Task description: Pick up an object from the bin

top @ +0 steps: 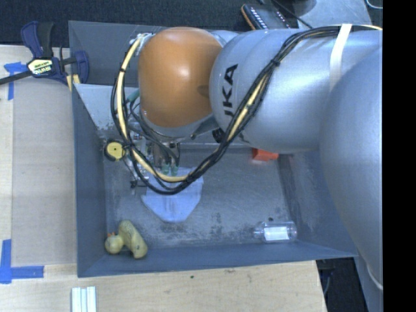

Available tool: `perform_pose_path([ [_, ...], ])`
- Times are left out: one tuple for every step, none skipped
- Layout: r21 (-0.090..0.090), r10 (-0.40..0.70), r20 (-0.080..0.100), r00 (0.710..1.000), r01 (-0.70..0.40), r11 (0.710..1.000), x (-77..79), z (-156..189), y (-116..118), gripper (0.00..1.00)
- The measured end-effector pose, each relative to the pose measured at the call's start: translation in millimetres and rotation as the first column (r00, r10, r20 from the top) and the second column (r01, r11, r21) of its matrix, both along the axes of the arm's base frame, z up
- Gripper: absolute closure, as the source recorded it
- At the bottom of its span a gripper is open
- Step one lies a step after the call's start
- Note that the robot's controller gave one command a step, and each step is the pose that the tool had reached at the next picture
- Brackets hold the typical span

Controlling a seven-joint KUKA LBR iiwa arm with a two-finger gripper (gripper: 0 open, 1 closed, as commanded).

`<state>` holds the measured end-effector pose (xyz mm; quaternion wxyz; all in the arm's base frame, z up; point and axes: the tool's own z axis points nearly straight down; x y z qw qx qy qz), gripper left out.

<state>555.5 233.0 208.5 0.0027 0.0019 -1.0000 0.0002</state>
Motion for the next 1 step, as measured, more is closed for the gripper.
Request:
perform_pose_path([
  [0.002, -0.005, 0.008, 1.0, 0.005, 1.0, 1.8, 5.2, -1.6, 0.0],
])
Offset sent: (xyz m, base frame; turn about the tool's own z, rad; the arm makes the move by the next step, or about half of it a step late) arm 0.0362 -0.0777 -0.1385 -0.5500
